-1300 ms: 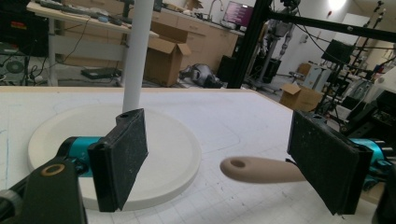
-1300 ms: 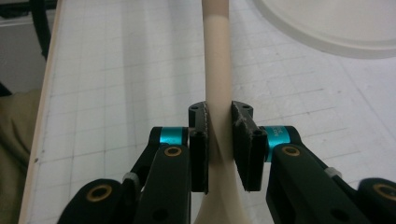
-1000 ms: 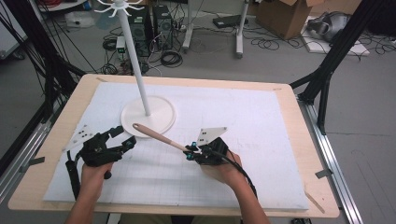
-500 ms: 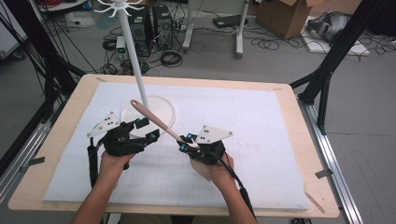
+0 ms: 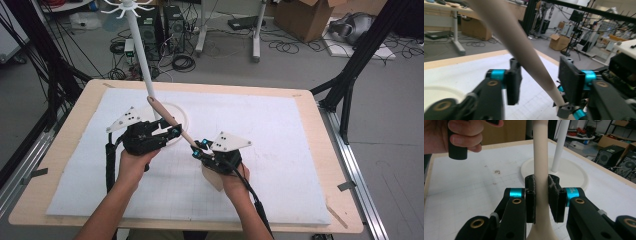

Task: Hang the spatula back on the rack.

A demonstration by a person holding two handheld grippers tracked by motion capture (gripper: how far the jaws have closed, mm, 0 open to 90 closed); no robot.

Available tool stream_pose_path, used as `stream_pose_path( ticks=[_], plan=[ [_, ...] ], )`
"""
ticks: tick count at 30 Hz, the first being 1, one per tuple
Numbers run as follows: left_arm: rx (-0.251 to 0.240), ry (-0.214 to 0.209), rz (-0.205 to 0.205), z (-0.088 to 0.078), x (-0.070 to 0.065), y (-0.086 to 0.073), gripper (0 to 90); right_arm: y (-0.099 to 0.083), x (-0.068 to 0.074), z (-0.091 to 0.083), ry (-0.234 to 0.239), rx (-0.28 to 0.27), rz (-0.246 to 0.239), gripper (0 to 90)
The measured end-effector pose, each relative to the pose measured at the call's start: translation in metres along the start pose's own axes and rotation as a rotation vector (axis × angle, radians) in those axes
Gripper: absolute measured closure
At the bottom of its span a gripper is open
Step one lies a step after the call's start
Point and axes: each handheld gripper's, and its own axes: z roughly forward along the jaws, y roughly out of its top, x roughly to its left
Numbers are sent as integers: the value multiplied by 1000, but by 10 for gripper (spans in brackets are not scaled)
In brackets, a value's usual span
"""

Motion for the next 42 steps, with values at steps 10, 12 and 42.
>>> stream_pose_path(
  ticks=[10, 12, 42],
  plan=[
    [1, -69, -9, 3, -4, 11, 709, 4, 4, 2, -13, 12, -29, 780],
    [-7, -102, -24, 2, -5, 14, 725, 6, 6, 1, -15, 2, -39, 779],
    [-28, -374, 184, -13, -25, 40, 747, 18, 8, 2, 319, -82, -56, 781]
  ],
)
